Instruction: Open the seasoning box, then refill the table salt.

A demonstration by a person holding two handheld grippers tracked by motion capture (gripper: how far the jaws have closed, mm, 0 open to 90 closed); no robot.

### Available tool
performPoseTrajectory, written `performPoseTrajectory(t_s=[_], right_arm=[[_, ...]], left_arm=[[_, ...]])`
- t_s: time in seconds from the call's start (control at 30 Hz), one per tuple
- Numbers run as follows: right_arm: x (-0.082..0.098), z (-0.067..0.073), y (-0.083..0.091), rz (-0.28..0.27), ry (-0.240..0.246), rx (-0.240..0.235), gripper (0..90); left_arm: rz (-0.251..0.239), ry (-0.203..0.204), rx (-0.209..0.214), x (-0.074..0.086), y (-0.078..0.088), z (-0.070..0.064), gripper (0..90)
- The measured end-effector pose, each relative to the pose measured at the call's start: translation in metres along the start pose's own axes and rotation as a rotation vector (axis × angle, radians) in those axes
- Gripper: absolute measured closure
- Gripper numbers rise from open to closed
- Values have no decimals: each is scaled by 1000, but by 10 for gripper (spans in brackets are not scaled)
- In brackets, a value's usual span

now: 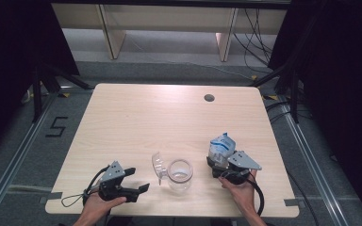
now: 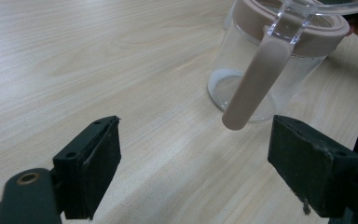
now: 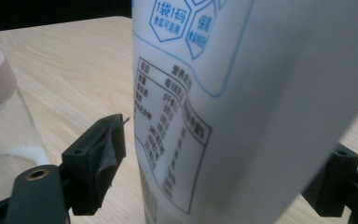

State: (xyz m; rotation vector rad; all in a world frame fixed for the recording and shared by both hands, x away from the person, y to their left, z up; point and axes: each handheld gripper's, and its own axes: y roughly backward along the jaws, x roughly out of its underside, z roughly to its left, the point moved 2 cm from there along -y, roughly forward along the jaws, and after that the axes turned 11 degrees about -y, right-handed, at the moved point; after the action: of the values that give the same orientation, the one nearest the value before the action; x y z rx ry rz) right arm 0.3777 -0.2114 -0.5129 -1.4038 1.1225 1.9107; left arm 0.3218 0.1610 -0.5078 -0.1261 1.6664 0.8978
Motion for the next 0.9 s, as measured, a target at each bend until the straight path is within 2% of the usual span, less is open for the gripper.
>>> performPoseTrajectory(t_s=[0.03,0.07,0.1,0.13,0.2,0.23,0.3,0.37,0.43,0.57,0.63,0.67,0.7,0.73,0.83,0.9], right_arm=[[1,1,1,12,-24,13,197],[0,1,0,7,-14,3,199],[0,1,-1,9,-25,-1,201],[0,1,-1,-4,-20,7,201],[1,0,-3,3,-10,-21,203],[0,0,-4,-4,-1,-6,204],[1,1,-6,-8,-18,-15,208],[1,1,-5,0,-20,-3,212],[1,0,-5,-4,-15,-1,216],[2,1,-6,-7,-14,-2,223],[2,1,-7,2,-12,-15,229],[2,2,-9,-13,-4,-22,230],[3,2,-8,3,-14,-25,230],[2,1,-9,-10,-1,-6,232],[3,2,-11,5,-6,-24,241],[3,0,-13,-18,20,-17,246]], left_arm=[[-5,5,0,0,0,0,166],[-1,0,2,0,0,0,166],[0,-2,3,0,0,0,166],[0,-2,3,0,0,0,166],[-2,-1,2,0,0,0,166],[-2,1,1,0,0,0,166],[-5,2,12,0,-1,0,166],[3,-3,2,0,0,-1,166],[-3,1,12,0,0,0,166],[3,-3,3,0,0,-1,166],[-3,-10,8,0,0,-1,166],[-3,-10,17,0,0,-1,166],[-5,-9,11,0,0,-2,166],[-2,-11,18,0,0,-1,166],[-5,-10,17,1,-1,-2,166],[-2,2,16,1,0,-2,166]])
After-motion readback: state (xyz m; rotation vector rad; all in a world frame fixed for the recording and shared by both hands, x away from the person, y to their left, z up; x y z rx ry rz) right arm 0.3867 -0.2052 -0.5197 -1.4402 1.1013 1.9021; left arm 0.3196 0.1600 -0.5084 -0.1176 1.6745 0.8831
